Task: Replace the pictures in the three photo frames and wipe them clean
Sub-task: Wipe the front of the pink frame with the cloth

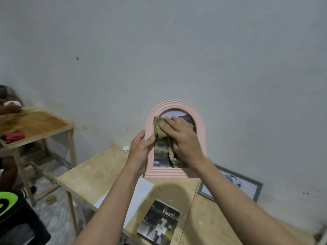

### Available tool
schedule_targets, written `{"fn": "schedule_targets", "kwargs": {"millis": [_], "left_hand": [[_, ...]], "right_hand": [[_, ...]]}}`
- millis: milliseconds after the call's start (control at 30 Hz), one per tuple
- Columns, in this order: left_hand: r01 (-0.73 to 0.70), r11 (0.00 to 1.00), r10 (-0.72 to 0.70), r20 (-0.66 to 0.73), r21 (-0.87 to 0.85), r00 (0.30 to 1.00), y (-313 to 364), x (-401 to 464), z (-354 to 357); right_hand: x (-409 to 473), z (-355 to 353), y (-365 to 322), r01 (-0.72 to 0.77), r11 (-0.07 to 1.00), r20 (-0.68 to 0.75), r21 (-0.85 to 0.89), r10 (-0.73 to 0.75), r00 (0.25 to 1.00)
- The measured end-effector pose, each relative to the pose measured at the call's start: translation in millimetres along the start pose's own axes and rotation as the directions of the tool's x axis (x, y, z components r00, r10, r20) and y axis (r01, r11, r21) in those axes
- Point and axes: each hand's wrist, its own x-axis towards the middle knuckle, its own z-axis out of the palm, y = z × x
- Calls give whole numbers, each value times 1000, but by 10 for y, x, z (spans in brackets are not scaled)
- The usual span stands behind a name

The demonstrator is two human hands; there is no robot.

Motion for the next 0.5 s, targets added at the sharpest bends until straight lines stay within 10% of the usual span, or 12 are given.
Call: {"fn": "schedule_targets", "kwargs": {"millis": [233, 367, 500], "left_hand": [[14, 999, -8, -127, 48, 992, -12, 8, -240], [10, 983, 7, -88, 185, 996, -92, -37, -206], [38, 953, -11, -92, 301, 996, -181, -41, -215]], "right_hand": [[-644, 193, -295, 83, 953, 250, 292, -160, 955], [-439, -128, -357, -340, 705, 313, 622, 174, 934], [-5, -412, -163, -383, 452, 9, 806, 637, 771]]}}
